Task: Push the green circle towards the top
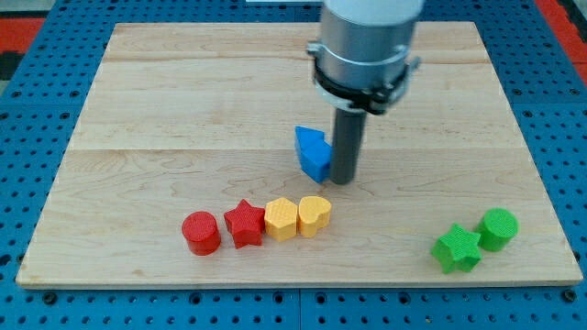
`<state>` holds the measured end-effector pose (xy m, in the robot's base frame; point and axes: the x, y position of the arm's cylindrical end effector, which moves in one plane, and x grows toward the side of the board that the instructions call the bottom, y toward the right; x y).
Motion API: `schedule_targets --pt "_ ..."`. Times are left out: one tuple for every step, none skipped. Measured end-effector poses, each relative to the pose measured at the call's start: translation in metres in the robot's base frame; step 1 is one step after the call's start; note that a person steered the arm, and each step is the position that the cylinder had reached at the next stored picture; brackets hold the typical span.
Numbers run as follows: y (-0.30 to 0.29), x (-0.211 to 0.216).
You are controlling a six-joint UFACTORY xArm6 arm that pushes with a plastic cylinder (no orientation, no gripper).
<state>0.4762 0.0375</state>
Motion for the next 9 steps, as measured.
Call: schedule_targets --pt "-0.052 -0.017" --pt "-0.045 -0.04" --pt "0.067 -0.042" --pt "0.187 -0.033" --pt "0.246 0.013" --pt "0.262 0.082" --pt "0.21 0.1" --pt "0.182 0.106" --pt "0.153 0.082"
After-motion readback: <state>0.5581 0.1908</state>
